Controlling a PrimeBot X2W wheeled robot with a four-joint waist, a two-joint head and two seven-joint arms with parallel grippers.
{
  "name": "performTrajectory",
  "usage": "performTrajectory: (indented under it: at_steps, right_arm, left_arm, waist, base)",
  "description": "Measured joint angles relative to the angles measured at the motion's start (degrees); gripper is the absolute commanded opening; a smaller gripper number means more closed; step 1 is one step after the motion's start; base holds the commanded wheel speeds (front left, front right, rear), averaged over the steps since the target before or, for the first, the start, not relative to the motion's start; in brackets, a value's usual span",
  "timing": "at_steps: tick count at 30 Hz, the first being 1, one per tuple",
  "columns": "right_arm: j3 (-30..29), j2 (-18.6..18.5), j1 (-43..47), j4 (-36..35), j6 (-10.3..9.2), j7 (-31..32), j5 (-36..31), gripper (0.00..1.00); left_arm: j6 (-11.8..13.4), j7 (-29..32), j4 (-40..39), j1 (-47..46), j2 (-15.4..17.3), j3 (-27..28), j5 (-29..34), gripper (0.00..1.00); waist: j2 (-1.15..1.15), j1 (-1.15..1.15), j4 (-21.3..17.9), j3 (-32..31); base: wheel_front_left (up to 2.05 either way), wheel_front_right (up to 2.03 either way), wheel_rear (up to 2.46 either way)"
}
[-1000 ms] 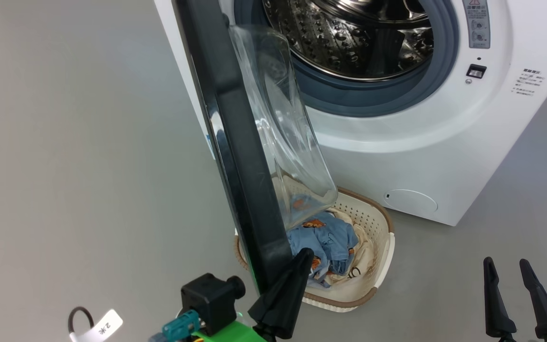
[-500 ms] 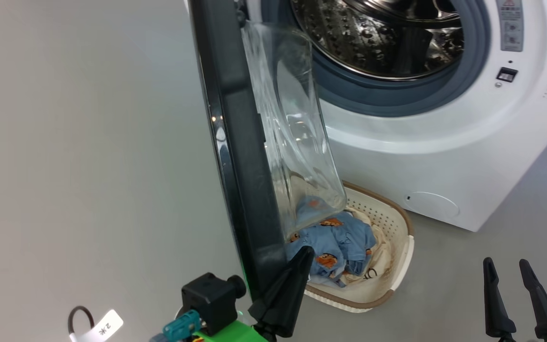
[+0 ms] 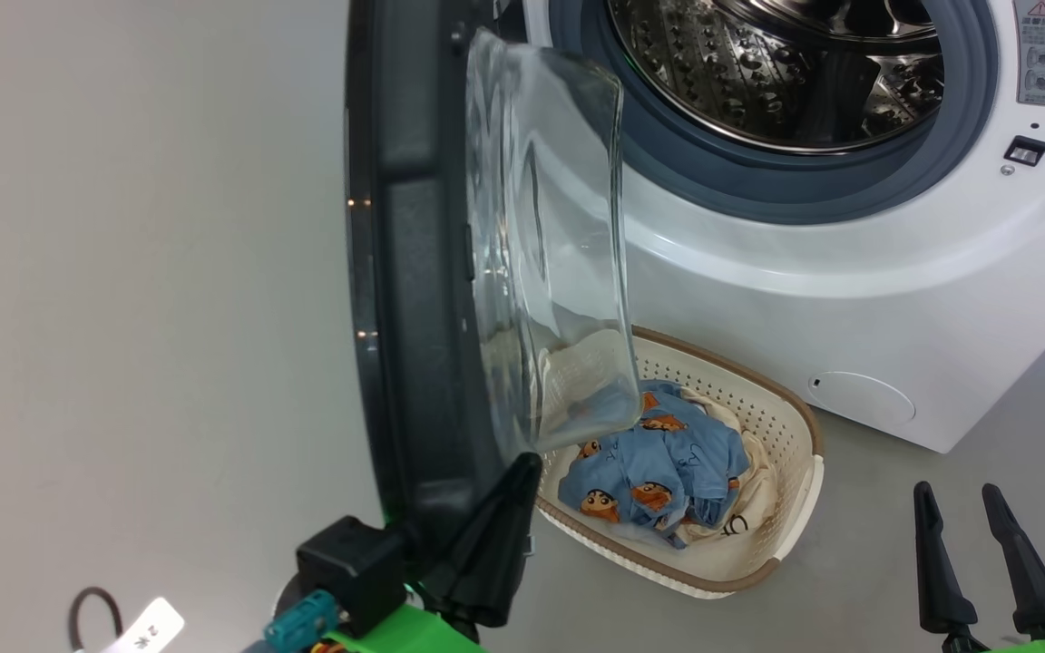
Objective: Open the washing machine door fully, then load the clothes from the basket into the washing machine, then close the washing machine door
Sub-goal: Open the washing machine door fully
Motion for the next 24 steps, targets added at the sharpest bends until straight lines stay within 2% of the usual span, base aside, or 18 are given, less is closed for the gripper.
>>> performTrajectory:
  at_steps: [13, 24]
  right_arm:
    - [2.64, -2.55, -2.64, 1.69, 0.00, 0.00, 0.00, 1.00]
    - [3.45, -4.27, -3.55, 2.64, 0.00, -0.01, 0.00, 1.00]
  left_arm:
    - [3.20, -2.27, -0.69, 0.95, 1.29, 5.04, 0.59, 0.00]
    - [5.28, -6.66, 3.61, 1.64, 2.02, 11.93, 0.30, 0.00]
  waist:
    - [0.00, 0.00, 0.86, 1.24]
    - [0.00, 0.00, 1.28, 1.93]
  base:
    - [0.00, 0.00, 0.00]
    - [0.00, 0.00, 0.00]
